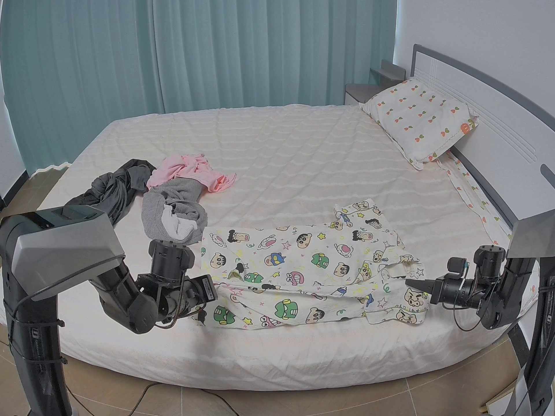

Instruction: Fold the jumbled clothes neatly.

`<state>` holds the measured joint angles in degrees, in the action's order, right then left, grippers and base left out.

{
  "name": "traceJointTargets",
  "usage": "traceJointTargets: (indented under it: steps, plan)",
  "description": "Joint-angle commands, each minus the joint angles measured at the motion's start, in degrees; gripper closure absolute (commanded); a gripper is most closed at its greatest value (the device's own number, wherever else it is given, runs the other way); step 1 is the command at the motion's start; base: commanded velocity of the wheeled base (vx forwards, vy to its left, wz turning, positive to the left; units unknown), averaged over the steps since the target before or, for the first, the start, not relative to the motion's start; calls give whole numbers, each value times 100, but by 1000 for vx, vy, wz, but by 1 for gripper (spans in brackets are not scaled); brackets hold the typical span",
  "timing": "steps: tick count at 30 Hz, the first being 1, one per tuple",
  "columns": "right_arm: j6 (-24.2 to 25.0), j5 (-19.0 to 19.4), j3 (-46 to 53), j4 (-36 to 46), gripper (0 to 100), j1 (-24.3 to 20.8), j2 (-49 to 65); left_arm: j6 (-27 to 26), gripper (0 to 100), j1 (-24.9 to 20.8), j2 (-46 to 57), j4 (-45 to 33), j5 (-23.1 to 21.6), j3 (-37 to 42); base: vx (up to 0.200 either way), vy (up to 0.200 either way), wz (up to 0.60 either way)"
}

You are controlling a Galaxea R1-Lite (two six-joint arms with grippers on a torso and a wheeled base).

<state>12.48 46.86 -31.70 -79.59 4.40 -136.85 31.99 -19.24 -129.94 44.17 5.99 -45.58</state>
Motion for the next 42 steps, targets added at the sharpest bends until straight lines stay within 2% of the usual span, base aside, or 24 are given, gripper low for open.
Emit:
traceJointTargets:
  steps: [1, 3, 9, 13, 19, 24, 25, 26, 29, 35, 37, 38, 42]
  plan:
    - [79, -1, -601, 515, 100, -9, 18, 159, 100, -1, -216, -356, -10, -504, 0, 0, 0]
    - [88, 7, -777, 875, 100, -1, 9, 167, 100, -1, -269, -514, -18, -654, 0, 0, 0]
    - [228, -1, -1357, 1288, 100, -9, -202, 238, 100, 25, -550, -743, -18, -1076, 0, 0, 0]
    - [325, -89, -1796, 1930, 100, -9, -272, 255, 100, 60, -708, -1059, -10, -1436, 0, 0, 0]
    - [351, -98, -2095, 2123, 100, -9, -474, 255, 100, 78, -928, -1173, -10, -1638, 0, 0, 0]
    - [360, -309, -2368, 2229, 100, -27, -720, 361, 100, 104, -1042, -1173, 17, -1832, 0, 0, 0]
    - [360, -309, -2376, 2246, 0, -27, -720, 370, 100, 104, -1042, -1173, 17, -1840, 0, 0, 0]
    - [360, -327, -2455, 2334, 0, -36, -764, 431, 0, 104, -1060, -1173, 34, -1893, 0, 0, 0]
    - [369, -371, -2508, 2343, 0, -27, -782, 484, 0, 104, -1060, -1173, 34, -1893, 0, 0, 0]
    - [703, -687, -2482, 2211, 0, 78, -597, 783, 0, 271, -902, -1173, 34, -1876, 0, 0, 0]
    - [940, -968, -2473, 2194, 0, 254, -500, 862, 0, 447, -594, -1226, -54, -1717, 0, 0, 0]
    - [940, -968, -2473, 2194, 0, 254, -500, 862, 0, 447, -594, -1226, -54, -1717, 0, 0, 0]
    - [1476, -1425, -2288, 2018, 0, 456, -114, 871, 0, 640, 162, -1244, -616, -1208, 0, 0, 0]
